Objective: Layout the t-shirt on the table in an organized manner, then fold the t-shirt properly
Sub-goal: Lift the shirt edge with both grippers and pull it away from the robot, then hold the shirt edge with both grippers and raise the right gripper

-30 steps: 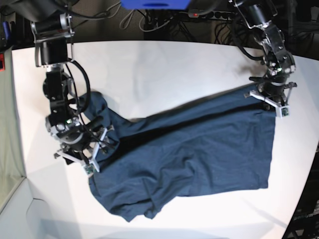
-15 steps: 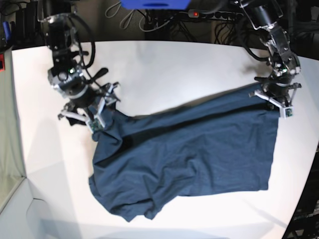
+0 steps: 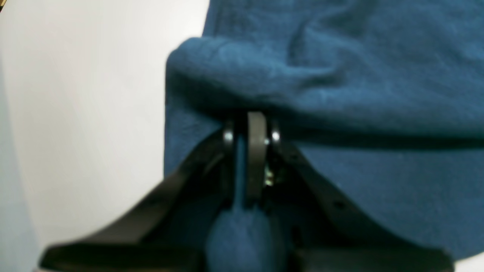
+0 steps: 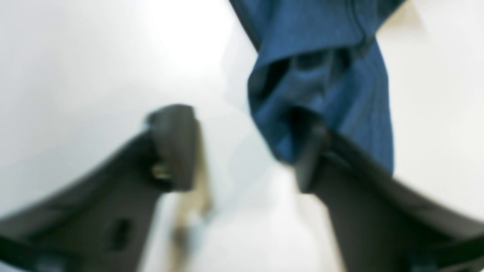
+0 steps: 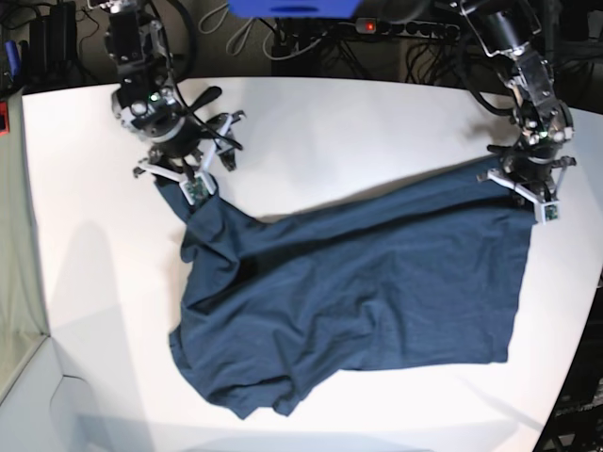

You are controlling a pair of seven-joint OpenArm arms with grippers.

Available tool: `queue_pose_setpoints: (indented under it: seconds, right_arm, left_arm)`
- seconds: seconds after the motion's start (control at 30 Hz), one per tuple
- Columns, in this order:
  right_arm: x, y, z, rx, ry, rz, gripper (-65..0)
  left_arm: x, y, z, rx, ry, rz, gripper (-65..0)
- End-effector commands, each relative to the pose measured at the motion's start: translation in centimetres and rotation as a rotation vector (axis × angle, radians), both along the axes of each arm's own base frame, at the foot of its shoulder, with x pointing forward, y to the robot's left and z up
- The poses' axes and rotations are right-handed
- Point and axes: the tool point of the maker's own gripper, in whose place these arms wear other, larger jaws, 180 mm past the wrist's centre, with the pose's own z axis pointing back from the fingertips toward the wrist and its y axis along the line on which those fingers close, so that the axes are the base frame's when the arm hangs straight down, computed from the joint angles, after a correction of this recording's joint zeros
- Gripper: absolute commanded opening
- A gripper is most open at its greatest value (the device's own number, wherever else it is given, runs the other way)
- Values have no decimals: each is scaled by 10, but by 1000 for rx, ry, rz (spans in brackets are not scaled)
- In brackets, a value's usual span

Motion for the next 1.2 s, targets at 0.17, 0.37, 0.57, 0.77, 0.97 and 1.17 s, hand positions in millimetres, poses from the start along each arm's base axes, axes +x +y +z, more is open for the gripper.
queue_pose_setpoints:
  seconds: [0.17,0.37,0.57,0.77,0.97,1.17]
  right_arm:
    - [6,-19,-3,2,-4,-79,-639]
    - [18,-21,36,21,-103,-85,-650]
    - [2,37,97,51,-200,213,-650]
    - [27,35,108,3,-194,195,-650]
    - [66,-14,102,-31,-169,48,-650]
    - [95,-58,78,-30,-95,-60,-639]
  left_arm:
    - [-5,7,-1,22,31,10,-610]
    - [0,8,5,35,-14,3,-610]
    - [1,7,7,37,-20,1,-610]
    - [3,16,14,61,-27,-1,-610]
    - [3,21,16,71,-28,3,-610]
    - [3,20,16,71,-28,0,-610]
